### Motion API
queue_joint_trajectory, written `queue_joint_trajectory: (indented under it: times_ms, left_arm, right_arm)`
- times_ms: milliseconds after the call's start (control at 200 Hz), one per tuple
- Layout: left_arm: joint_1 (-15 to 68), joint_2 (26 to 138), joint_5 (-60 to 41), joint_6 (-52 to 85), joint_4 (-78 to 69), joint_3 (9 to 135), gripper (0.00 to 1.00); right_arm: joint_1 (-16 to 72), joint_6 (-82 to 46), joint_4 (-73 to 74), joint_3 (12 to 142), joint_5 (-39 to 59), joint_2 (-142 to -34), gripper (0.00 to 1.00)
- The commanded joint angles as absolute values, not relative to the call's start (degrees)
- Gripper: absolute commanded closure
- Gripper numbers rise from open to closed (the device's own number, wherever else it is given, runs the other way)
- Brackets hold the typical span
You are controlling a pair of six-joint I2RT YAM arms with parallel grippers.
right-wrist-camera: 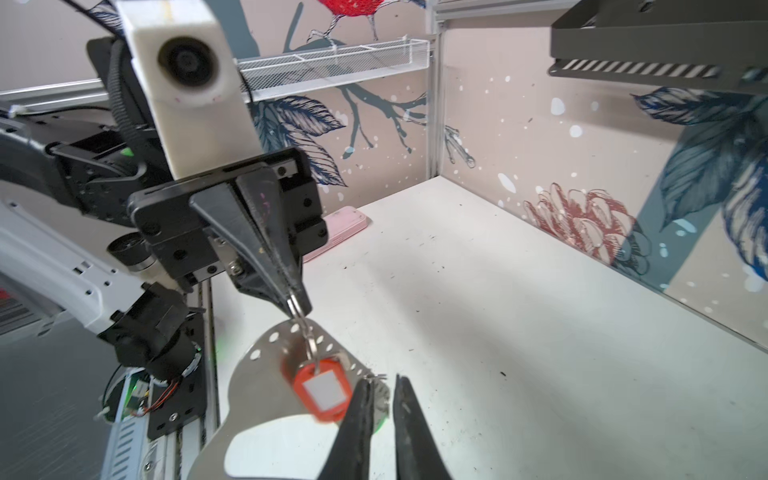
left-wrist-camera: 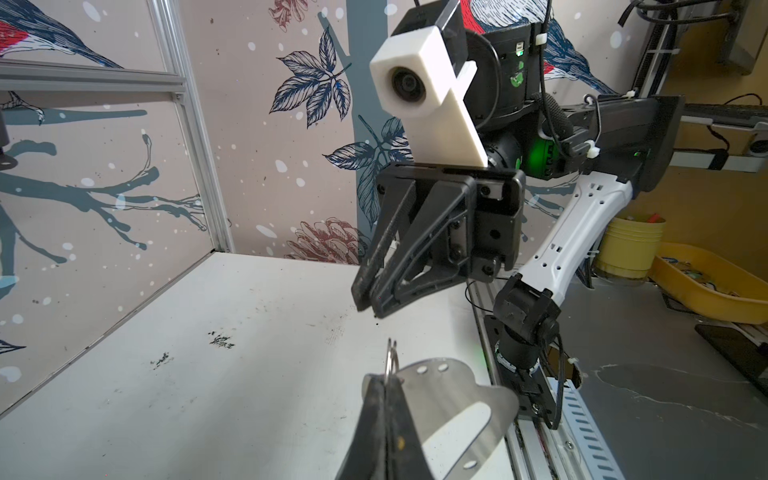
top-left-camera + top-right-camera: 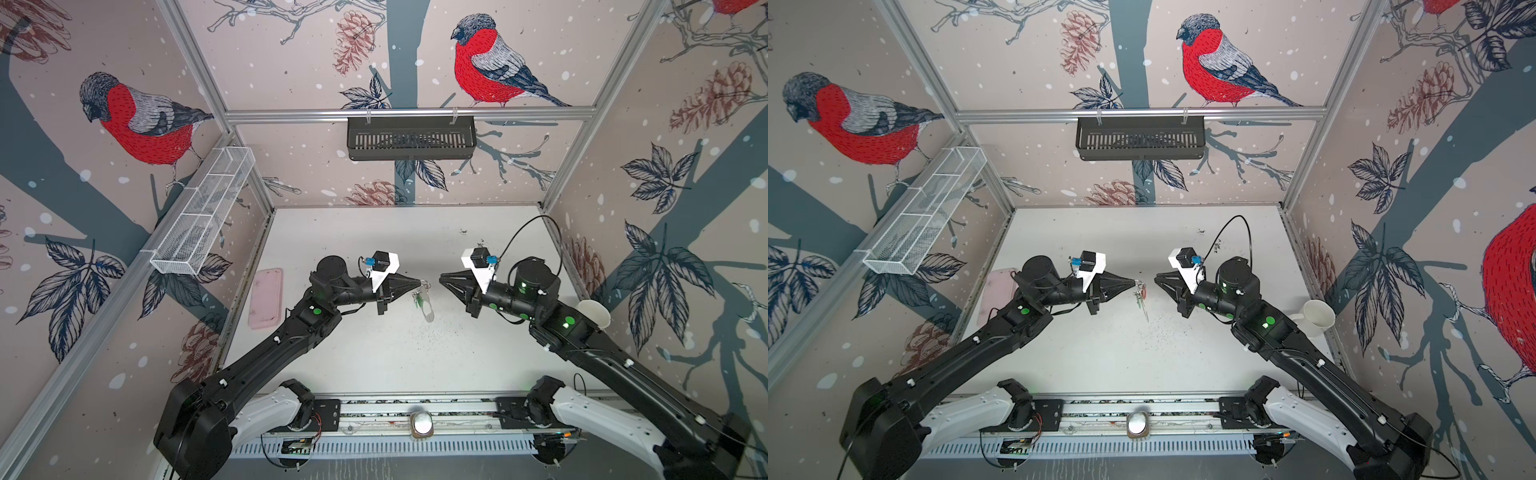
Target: Put the keys on the keyring
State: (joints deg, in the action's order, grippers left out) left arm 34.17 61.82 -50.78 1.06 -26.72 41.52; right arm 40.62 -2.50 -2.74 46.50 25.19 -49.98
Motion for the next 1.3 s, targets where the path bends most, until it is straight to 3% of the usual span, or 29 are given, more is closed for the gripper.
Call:
queue_joint_trajectory:
  times_ms: [0, 145, 846, 1101, 1296]
  left_arm:
    - [34.05, 61.48, -52.99, 1.14, -30.02, 42.09, 1.00]
    - [34.01, 61.09, -53.01, 1.15, -29.97, 41.87, 1.00]
    - [34.04, 61.26, -53.79, 1.74, -31.29, 41.43, 1.00]
    - [34.01, 61.68, -54.15, 1.85, -31.62, 41.23, 1.00]
    - [34.02, 62.04, -54.50, 2.26, -32.45, 41.07, 1.00]
  right_arm:
    - [42.27, 0.00, -0.30, 46.90, 28.12, -50.58, 0.86]
    - [43.44, 0.32, 0.35, 47.08, 27.95, -51.88, 0.77]
    - [45.18, 0.98, 0.73, 47.61, 28.48, -52.82, 0.83]
    - [45.24, 1.06, 0.35, 47.89, 28.30, -52.73, 0.77]
    - [45.26, 1.34, 0.27, 48.25, 28.52, -52.82, 0.88]
